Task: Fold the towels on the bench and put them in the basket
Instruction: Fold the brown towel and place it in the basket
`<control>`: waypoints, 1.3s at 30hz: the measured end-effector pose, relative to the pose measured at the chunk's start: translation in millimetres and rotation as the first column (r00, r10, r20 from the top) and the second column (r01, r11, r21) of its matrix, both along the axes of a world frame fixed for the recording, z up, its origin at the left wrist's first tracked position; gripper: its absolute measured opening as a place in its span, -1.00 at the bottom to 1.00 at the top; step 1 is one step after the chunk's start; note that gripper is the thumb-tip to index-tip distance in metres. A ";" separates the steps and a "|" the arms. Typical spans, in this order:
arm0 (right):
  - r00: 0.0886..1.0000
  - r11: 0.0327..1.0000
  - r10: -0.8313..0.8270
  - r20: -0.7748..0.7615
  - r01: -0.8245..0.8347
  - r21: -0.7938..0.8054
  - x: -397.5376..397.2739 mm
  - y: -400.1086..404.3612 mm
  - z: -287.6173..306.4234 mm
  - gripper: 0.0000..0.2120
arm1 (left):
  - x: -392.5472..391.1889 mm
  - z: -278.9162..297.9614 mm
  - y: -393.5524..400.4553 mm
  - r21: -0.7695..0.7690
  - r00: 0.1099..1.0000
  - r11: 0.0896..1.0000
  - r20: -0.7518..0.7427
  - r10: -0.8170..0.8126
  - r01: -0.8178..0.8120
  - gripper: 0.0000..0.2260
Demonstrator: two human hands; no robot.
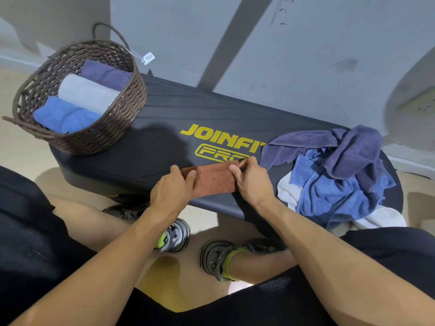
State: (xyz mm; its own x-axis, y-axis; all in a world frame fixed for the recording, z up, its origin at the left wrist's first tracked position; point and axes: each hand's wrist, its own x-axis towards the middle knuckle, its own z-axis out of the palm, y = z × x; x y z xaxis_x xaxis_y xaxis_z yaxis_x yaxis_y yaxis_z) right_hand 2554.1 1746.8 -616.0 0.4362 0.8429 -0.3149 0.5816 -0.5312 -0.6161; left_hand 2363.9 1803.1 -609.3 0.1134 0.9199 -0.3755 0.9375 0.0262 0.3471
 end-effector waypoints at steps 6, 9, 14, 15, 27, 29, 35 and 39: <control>1.000 0.999 -0.001 -0.027 -0.001 -0.054 7.9 4.5 2.0 -0.60 | -8.3 0.1 16.0 -0.230 1.000 0.973 0.004 -0.013 0.014 -0.45; 0.999 0.996 0.033 -0.030 -0.035 -0.079 10.1 6.4 2.7 -0.61 | -9.8 -0.6 22.9 -0.387 0.986 0.921 0.132 0.101 -0.043 -0.44; 0.986 0.989 0.050 -0.157 -0.070 -0.126 18.5 6.5 8.1 -0.68 | -10.5 3.5 17.8 -0.530 0.834 0.821 0.341 0.435 -0.211 -0.60; 0.981 0.990 0.035 -0.193 -0.060 -0.129 20.0 5.8 8.7 -0.69 | -8.4 5.7 16.0 -0.569 0.791 0.790 0.364 0.492 -0.230 -0.65; 0.977 0.965 0.186 -0.108 -0.202 -0.166 29.7 19.3 40.8 -0.52 | 4.6 44.9 25.7 -0.327 0.610 0.944 0.758 0.232 0.047 -0.50; 0.925 0.930 0.363 -0.113 -0.367 -0.016 24.6 21.1 60.8 -0.23 | 1.5 63.4 35.8 -0.190 0.655 0.908 0.747 -0.114 0.374 -0.51; 0.735 0.795 0.607 -0.303 -0.566 0.218 -18.1 14.0 109.3 -0.23 | -5.9 138.9 59.5 -0.058 0.512 0.569 0.515 -0.687 0.821 -0.75; 0.743 0.811 0.585 -0.327 -0.526 0.255 -46.6 8.2 120.0 -0.57 | -33.7 178.5 77.0 -0.081 0.492 0.534 0.523 -0.696 0.842 -0.83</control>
